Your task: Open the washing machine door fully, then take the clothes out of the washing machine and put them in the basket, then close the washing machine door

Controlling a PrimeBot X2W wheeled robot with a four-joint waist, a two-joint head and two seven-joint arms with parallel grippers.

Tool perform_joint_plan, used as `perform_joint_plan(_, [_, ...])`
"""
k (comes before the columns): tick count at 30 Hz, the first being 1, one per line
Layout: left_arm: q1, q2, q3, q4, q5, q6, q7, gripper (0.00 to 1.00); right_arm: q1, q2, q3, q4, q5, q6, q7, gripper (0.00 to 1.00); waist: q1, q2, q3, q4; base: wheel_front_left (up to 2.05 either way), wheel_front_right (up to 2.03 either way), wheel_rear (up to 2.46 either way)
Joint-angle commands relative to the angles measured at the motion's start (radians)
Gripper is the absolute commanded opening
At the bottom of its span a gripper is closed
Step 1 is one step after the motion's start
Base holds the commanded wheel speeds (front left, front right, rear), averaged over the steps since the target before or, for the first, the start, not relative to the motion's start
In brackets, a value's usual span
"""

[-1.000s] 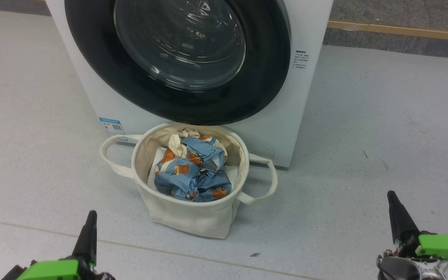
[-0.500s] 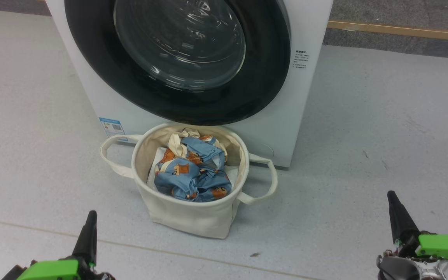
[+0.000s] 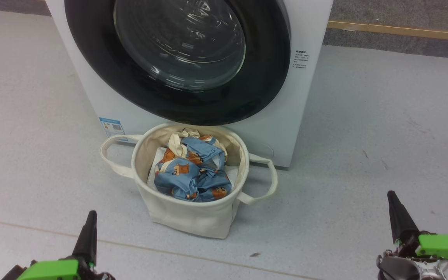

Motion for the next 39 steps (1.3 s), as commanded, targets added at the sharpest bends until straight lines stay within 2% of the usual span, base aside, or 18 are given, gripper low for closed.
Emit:
perform_joint_plan(1, [-0.024, 0.006, 0.034, -0.039, -0.004, -0.007, 0.008, 0.0, -0.015, -0.006, 0.019, -0.038, 0.006, 0.0, 0.007, 0.0, 0.0, -0.0001, 0.0, 0.0, 0.0, 0.0, 0.0])
perform_joint_plan(39, [-0.024, 0.006, 0.034, -0.039, -0.004, -0.007, 0.008, 0.0, -0.015, -0.006, 0.019, -0.038, 0.006, 0.0, 0.007, 0.0, 0.0, -0.0001, 0.0, 0.0, 0.0, 0.0, 0.0])
